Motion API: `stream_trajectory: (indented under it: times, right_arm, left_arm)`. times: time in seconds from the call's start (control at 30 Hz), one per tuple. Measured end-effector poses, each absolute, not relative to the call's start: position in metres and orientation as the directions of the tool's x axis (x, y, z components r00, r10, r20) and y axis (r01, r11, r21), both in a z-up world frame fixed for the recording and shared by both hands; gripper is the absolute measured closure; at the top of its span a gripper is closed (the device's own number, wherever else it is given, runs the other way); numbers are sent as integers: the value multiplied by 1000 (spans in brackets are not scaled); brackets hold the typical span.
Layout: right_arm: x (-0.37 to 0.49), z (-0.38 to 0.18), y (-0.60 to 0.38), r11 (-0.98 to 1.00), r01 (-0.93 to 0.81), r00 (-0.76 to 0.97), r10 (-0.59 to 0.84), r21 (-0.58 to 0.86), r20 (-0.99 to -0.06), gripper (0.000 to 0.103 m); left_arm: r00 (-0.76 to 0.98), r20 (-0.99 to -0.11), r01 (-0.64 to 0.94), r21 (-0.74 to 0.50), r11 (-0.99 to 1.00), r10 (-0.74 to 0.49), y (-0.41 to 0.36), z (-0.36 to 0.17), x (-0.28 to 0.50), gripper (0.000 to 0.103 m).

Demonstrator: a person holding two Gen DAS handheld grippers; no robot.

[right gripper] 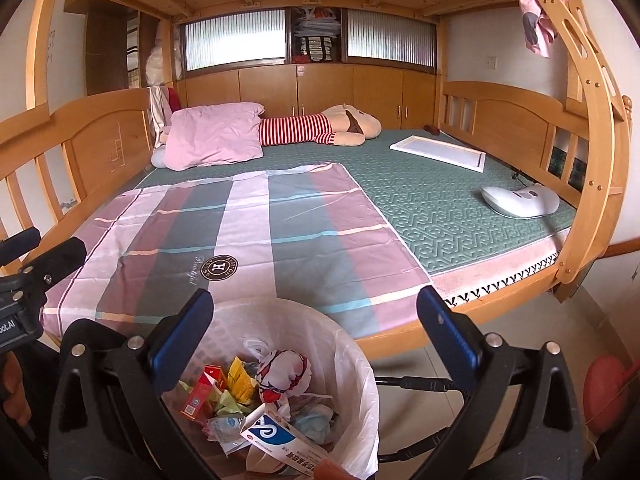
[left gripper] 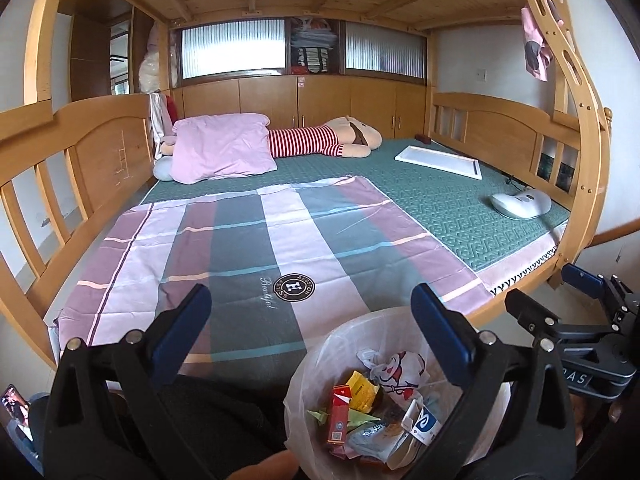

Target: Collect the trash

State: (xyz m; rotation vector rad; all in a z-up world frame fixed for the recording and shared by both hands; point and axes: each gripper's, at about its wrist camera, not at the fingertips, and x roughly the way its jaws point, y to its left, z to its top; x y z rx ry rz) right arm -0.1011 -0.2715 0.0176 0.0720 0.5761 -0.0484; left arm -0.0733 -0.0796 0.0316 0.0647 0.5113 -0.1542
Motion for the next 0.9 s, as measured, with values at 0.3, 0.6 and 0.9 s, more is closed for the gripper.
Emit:
stream_trajectory:
  times: [0.3, 0.6, 0.9]
  right_arm:
    - [-100, 17, -267, 998, 54, 838, -22, 42, -546, 4]
    - [-99, 17, -266, 998, 50, 837, -17, 46, -547, 4]
    - [-97, 15, -263, 998, 47, 834, -12, 49, -552, 4]
  left_arm:
    - [865, -487, 156, 25, 987, -125, -77, 33, -77, 4]
    - [859, -499, 145, 22, 989, -115, -75, 31, -75, 4]
    - [856, -506, 140, 23, 990, -109, -74, 30, -73, 4]
